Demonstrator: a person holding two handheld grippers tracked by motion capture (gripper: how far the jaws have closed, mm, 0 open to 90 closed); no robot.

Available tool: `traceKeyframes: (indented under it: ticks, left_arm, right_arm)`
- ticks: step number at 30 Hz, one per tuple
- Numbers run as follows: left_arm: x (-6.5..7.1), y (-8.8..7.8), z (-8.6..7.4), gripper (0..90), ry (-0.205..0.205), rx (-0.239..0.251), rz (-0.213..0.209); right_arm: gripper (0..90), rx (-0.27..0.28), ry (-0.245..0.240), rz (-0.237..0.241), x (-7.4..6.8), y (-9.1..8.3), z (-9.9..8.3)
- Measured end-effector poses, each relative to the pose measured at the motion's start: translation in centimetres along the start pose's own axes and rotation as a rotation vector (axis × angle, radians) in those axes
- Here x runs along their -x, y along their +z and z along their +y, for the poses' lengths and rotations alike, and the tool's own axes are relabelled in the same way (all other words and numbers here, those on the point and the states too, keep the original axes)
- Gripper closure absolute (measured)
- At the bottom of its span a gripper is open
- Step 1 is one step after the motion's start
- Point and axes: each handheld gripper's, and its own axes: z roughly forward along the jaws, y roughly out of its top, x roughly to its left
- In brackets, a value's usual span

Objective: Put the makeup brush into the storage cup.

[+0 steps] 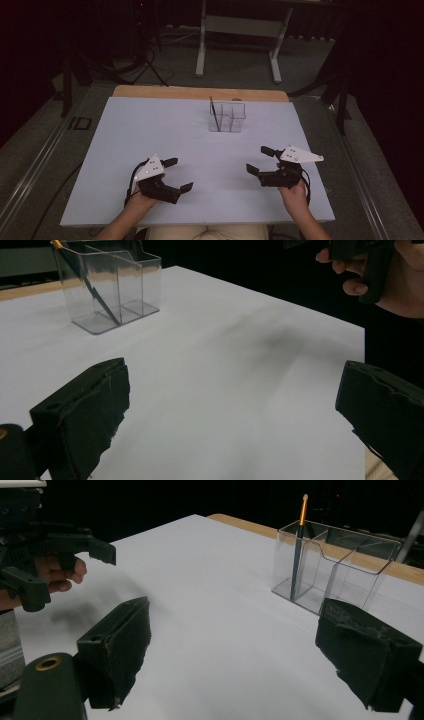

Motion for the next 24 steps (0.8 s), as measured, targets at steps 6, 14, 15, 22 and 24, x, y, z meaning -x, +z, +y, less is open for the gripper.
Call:
traceKeyframes:
  ticks: [6,14,15,22,24]
  left_arm:
    - [-0.13,0.01,-0.02,1.9,-0.005,0.006,0.002]
    - [-0.15,0.03,-0.04,1.9,-0.001,0.014,0.002]
    - [-0.16,0.01,-0.04,1.9,-0.001,0.014,0.004]
    - [-0.44,-0.23,-0.01,1.9,-0.020,0.026,0.006]
    - [-0.51,-0.29,-0.02,1.9,-0.023,0.028,0.007]
  right_arm:
    - [14.5,-0.005,0.003,-0.002,0.01,0.03,-0.11]
    - [14.5,-0.011,0.006,-0.001,0.20,0.08,-0.31]
    - [14.5,-0.011,0.008,0.000,0.20,0.09,-0.33]
    - [14.5,-0.022,0.004,0.000,0.34,0.26,-0.52]
    - [14.5,-0.024,0.007,-0.002,0.43,0.27,-0.57]
